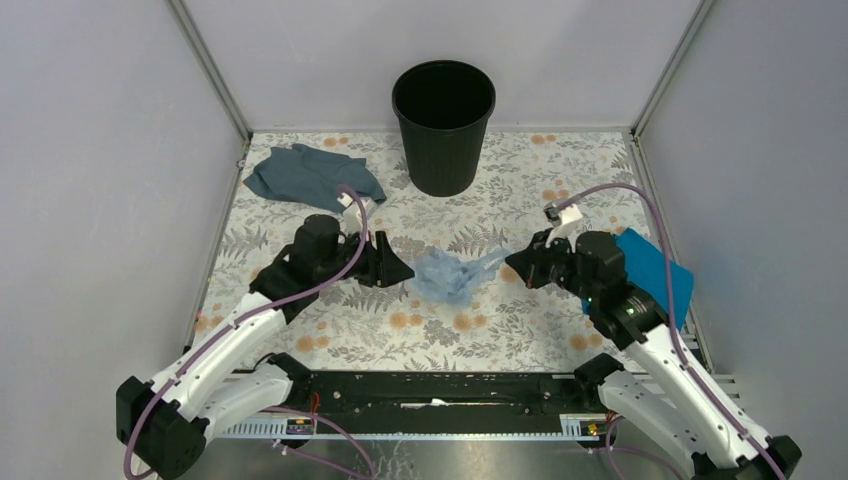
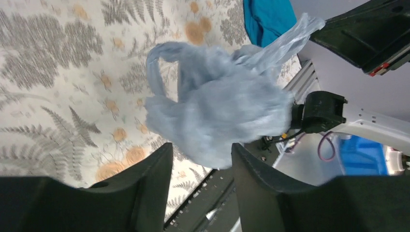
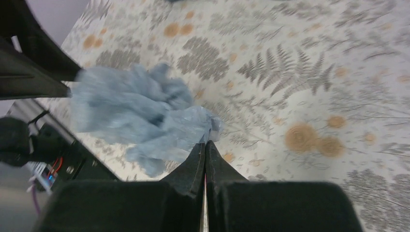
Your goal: Put the trash bags into the trash bin
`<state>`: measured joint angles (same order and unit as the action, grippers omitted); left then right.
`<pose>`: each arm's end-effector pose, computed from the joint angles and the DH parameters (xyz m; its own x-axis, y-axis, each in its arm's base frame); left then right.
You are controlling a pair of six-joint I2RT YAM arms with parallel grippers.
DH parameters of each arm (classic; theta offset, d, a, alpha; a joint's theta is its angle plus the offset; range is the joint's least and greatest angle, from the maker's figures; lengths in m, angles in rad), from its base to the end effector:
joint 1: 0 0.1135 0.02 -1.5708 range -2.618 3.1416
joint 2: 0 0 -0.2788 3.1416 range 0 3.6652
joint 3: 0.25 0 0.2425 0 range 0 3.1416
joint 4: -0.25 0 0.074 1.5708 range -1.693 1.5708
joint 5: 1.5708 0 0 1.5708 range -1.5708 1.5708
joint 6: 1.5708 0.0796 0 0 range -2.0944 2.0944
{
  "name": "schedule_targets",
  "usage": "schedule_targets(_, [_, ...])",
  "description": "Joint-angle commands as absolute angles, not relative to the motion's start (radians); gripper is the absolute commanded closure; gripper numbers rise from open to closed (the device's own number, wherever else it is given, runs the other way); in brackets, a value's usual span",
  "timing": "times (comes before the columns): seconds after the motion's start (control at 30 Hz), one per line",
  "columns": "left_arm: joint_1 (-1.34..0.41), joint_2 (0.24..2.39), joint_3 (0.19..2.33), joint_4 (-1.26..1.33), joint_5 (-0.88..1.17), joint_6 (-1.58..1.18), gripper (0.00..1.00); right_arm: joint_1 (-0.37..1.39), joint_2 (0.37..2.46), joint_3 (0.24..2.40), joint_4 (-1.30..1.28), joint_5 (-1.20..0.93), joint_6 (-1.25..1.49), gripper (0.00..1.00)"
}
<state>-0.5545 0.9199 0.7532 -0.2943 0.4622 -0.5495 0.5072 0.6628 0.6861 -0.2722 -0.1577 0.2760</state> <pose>0.1707 -0.1475 0.2909 -0.7460 -0.0879 -0.6602 0.4939 0.5919 -0.6369 0.1527 0.0992 0.3129 -0.3742 0.1000 -0.9220 -0.5309 0.7921 0.3013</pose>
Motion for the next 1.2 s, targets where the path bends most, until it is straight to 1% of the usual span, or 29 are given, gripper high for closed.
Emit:
schedule_targets(0.0, [-0.555, 0.906, 0.722, -0.291, 0.464, -0.595, 0.37, 0.505, 0.730, 0.718, -0.246, -0.382, 0.263, 1.00])
schedule_targets(0.03, [-0.556, 0.902, 0.719, -0.285, 0.469, -0.608, 0.31, 0.505, 0.739, 0.712, -0.231, -0.405, 0.264, 1.00])
schedule_targets(0.1, [-0.560, 0.893, 0.696, -0.235, 0.492, -0.651, 0.23, 0.504, 0.747, 0.697, -0.192, -0.441, 0.281, 1.00])
schedule_targets(0.13, [-0.568, 0.891, 0.675, -0.176, 0.515, -0.685, 0.20, 0.504, 0.749, 0.688, -0.172, -0.456, 0.293, 1.00])
schedule_targets(0.23, [-0.642, 0.947, 0.605, 0.060, 0.535, -0.796, 0.03, 0.504, 0.753, 0.673, -0.133, -0.486, 0.317, 1.00])
schedule_targets(0.27, [-0.676, 0.991, 0.613, 0.096, 0.525, -0.805, 0.01, 0.505, 0.754, 0.672, -0.132, -0.486, 0.320, 1.00])
schedule_targets(0.4, [-0.833, 1.147, 0.726, 0.024, 0.329, -0.718, 0.01, 0.505, 0.756, 0.682, -0.147, -0.485, 0.321, 1.00])
schedule_targets(0.5, [-0.881, 1.233, 0.752, 0.020, 0.261, -0.688, 0.01, 0.505, 0.755, 0.696, -0.167, -0.479, 0.316, 1.00])
schedule_targets(0.53, [-0.883, 1.248, 0.741, 0.023, 0.235, -0.693, 0.04, 0.505, 0.754, 0.701, -0.173, -0.480, 0.316, 1.00])
schedule_targets(0.57, [-0.884, 1.250, 0.721, 0.032, 0.202, -0.712, 0.09, 0.504, 0.750, 0.707, -0.179, -0.480, 0.318, 1.00])
schedule_targets(0.63, [-0.884, 1.209, 0.642, 0.104, 0.172, -0.761, 0.24, 0.505, 0.742, 0.709, -0.192, -0.479, 0.323, 1.00])
schedule_targets(0.7, [-0.884, 1.135, 0.543, 0.220, 0.174, -0.816, 0.26, 0.505, 0.729, 0.707, -0.200, -0.482, 0.328, 1.00])
schedule_targets(0.73, [-0.883, 1.098, 0.504, 0.265, 0.175, -0.833, 0.23, 0.504, 0.720, 0.704, -0.203, -0.485, 0.330, 1.00])
schedule_targets(0.77, [-0.883, 1.063, 0.474, 0.284, 0.170, -0.842, 0.17, 0.504, 0.713, 0.698, -0.205, -0.486, 0.333, 1.00])
schedule_targets(0.87, [-0.883, 0.969, 0.435, 0.269, 0.142, -0.846, 0.06, 0.505, 0.701, 0.683, -0.196, -0.497, 0.338, 1.00])
schedule_targets(1.0, [-0.882, 0.921, 0.423, 0.238, 0.081, -0.847, 0.02, 0.505, 0.719, 0.657, -0.154, -0.523, 0.350, 1.00])
schedule_targets(1.17, [-0.870, 1.014, 0.505, 0.205, 0.047, -0.815, 0.01, 0.504, 0.758, 0.643, -0.130, -0.572, 0.354, 1.00])
